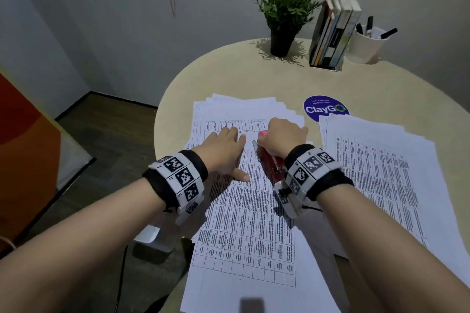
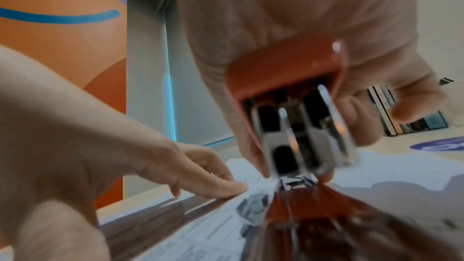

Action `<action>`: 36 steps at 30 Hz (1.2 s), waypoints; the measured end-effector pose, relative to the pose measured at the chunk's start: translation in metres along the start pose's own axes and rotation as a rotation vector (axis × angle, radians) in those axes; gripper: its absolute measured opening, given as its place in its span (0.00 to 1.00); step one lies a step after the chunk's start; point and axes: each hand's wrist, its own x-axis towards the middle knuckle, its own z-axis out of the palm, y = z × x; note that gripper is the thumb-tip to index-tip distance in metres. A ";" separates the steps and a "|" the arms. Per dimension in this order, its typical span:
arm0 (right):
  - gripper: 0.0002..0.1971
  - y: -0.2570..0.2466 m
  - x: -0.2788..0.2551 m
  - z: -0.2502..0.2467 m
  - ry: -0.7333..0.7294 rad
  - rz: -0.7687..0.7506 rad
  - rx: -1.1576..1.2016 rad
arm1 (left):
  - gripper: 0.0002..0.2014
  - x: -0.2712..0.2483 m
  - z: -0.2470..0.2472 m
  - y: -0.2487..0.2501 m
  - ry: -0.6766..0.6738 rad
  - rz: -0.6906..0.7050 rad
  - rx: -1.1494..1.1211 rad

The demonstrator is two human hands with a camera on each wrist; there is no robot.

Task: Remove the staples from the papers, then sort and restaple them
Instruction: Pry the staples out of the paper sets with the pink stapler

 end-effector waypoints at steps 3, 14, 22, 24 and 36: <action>0.06 -0.005 0.002 0.001 -0.005 0.028 0.041 | 0.55 0.000 0.001 0.000 0.008 0.004 0.016; 0.12 -0.002 0.010 0.008 0.176 -0.219 -0.252 | 0.55 0.001 0.000 0.003 0.026 0.004 0.074; 0.07 -0.008 0.014 0.017 0.139 -0.060 0.020 | 0.55 0.000 -0.001 0.003 0.028 0.001 0.084; 0.06 -0.012 0.017 0.018 0.145 -0.014 0.040 | 0.55 0.001 -0.001 0.004 0.031 0.005 0.083; 0.07 -0.008 0.034 0.013 0.149 0.001 0.116 | 0.54 0.003 -0.006 0.004 0.015 0.016 0.084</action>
